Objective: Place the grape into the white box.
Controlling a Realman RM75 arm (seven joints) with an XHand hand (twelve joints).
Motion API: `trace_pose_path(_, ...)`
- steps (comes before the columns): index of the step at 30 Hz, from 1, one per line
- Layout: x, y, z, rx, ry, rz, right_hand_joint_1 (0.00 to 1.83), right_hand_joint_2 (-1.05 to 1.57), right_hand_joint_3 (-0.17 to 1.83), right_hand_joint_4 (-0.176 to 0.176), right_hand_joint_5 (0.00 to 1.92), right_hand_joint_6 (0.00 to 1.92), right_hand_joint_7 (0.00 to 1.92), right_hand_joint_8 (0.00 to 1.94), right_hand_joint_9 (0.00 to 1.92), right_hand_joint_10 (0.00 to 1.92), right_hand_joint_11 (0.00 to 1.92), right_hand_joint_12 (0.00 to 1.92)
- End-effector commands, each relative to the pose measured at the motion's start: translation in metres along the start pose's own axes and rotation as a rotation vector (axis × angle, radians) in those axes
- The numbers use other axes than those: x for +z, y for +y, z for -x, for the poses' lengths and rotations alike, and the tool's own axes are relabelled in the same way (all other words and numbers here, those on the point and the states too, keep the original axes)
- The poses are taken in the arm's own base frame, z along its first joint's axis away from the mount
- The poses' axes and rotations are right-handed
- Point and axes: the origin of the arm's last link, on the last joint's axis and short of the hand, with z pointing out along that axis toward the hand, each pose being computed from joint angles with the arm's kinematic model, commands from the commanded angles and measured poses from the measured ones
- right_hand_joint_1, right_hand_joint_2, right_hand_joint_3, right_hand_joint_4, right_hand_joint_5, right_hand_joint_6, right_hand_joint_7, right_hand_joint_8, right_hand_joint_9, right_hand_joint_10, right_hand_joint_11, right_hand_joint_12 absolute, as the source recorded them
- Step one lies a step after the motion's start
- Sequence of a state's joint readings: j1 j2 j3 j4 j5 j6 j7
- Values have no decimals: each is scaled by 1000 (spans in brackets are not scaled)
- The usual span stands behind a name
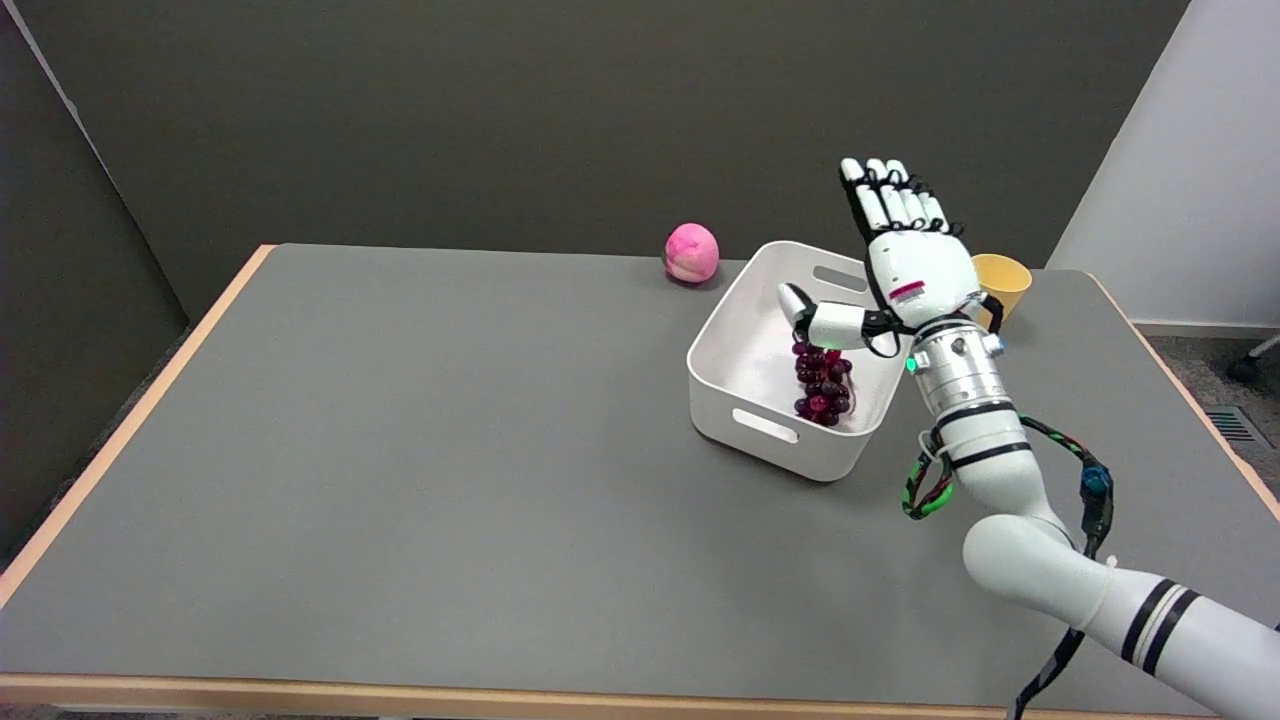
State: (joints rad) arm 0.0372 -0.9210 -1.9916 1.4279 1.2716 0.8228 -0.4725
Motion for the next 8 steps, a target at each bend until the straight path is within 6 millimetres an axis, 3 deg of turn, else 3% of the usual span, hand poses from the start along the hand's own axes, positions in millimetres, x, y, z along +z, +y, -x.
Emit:
trace_pose_path(1, -29, 24, -23, 395, 161, 48, 345, 558, 749, 30, -1, -1, -1, -1, -1, -1, -1, 653)
trace_pose_path(4, -37, 33, -31, 463, 192, 52, 330, 613, 686, 30, -1, -1, -1, -1, -1, -1, -1, 409)
trace_pose_path(8, -49, 42, -30, 523, 199, 71, 316, 639, 700, 34, -1, -1, -1, -1, -1, -1, -1, 341)
